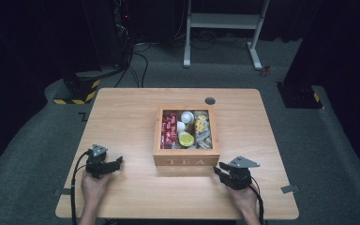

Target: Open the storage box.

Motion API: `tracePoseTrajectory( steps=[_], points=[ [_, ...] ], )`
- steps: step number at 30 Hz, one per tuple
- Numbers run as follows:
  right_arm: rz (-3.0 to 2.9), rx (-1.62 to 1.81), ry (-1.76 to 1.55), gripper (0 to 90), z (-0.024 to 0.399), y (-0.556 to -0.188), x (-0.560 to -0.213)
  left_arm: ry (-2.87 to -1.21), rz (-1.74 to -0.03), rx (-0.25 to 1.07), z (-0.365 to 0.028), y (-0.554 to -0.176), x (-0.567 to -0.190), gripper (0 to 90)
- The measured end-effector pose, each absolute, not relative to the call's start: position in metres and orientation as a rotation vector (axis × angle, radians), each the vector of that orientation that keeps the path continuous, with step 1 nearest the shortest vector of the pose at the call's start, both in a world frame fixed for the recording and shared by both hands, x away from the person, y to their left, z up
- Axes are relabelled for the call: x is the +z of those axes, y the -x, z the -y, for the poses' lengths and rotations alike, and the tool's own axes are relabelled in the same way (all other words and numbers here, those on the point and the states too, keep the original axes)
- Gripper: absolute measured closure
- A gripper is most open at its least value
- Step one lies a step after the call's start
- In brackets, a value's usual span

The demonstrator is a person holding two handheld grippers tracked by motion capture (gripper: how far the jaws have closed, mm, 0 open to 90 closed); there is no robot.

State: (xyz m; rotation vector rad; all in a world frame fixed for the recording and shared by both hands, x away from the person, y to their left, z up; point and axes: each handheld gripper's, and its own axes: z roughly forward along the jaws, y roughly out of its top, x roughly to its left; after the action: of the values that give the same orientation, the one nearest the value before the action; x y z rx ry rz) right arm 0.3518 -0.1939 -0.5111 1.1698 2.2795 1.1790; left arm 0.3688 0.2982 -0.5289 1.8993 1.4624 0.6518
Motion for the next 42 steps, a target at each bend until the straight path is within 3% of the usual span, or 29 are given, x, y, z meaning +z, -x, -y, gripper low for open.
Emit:
tracePoseTrajectory(
  steps=[23,42],
  points=[
    [-2.337,1.252,-1.075,86.7,0.165,-0.351,-0.506,-1.899,-1.462,0.651,-0.298,-0.369,-0.529,23.2],
    [-2.356,1.266,-1.012,90.0,0.138,-0.364,-0.495,-1.9,-1.463,0.648,-0.298,-0.369,-0.529,23.2]
  ],
)
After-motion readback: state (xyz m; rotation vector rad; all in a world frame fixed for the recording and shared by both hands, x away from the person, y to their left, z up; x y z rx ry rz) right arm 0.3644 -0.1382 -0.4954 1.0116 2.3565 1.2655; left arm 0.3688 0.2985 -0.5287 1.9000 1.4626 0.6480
